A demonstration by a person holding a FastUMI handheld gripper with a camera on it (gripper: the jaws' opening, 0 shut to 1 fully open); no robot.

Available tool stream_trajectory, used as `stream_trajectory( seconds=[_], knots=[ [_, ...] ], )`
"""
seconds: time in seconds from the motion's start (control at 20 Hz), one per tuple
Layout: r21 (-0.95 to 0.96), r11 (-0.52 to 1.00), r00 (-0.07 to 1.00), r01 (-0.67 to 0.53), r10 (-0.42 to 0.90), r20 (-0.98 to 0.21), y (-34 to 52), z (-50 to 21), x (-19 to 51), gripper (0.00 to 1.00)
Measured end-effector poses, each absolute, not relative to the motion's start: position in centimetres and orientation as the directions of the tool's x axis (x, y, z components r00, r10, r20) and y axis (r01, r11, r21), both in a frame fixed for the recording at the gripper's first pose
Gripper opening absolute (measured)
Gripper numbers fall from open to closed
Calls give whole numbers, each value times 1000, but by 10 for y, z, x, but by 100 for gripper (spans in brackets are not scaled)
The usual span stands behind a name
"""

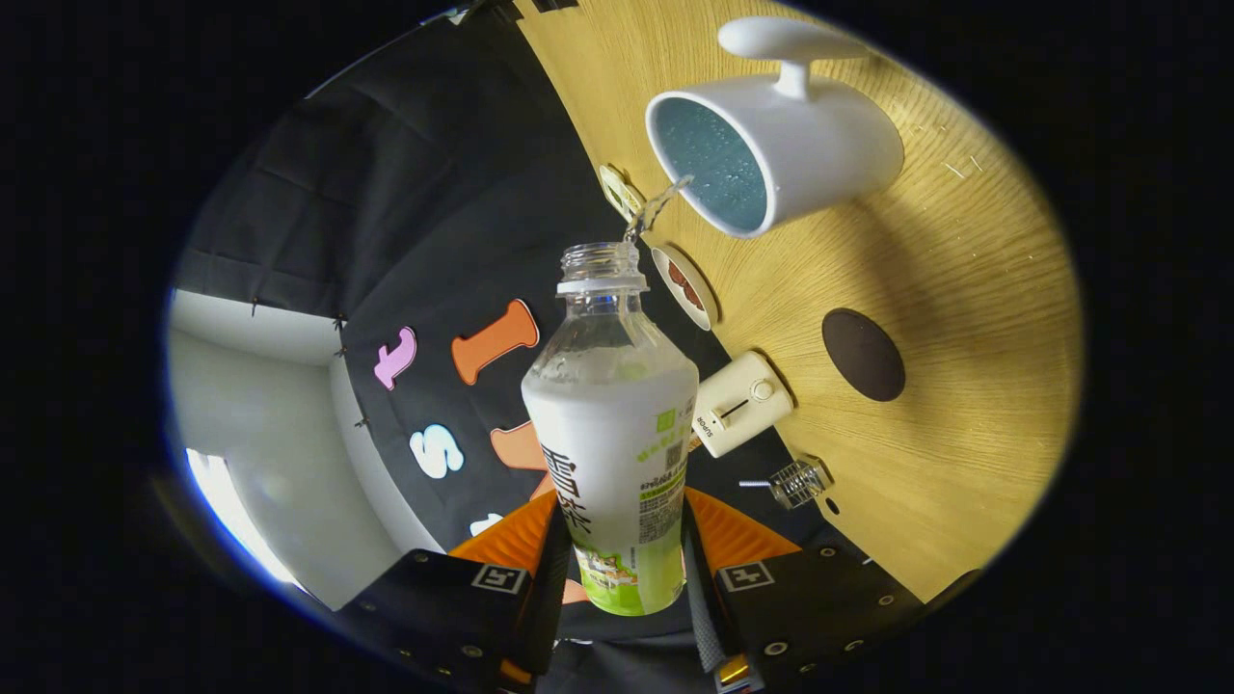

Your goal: Take the bottle from table, then pour the juice into the cup, finally place the bottle on the coaster

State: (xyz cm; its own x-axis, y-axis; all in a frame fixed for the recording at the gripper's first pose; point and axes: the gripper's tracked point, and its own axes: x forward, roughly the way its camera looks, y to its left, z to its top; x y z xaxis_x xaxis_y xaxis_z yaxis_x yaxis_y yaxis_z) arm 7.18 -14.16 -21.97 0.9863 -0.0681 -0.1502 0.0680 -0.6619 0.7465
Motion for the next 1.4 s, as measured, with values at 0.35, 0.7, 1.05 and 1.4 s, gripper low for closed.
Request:
stream_trajectory(
  seconds=[0.35, 0.7, 1.05, 1.4],
  knots=[
    [715, -699, 987, 8, -110, -119, -153, -207, 77, 58],
    [699, -715, 986, -31, -137, -97, -159, -194, 79, 57],
    [693, -720, 982, -33, -151, -110, -165, -199, 79, 58],
    [698, -717, 982, -2, -135, -135, -158, -211, 79, 58]
  ],
)
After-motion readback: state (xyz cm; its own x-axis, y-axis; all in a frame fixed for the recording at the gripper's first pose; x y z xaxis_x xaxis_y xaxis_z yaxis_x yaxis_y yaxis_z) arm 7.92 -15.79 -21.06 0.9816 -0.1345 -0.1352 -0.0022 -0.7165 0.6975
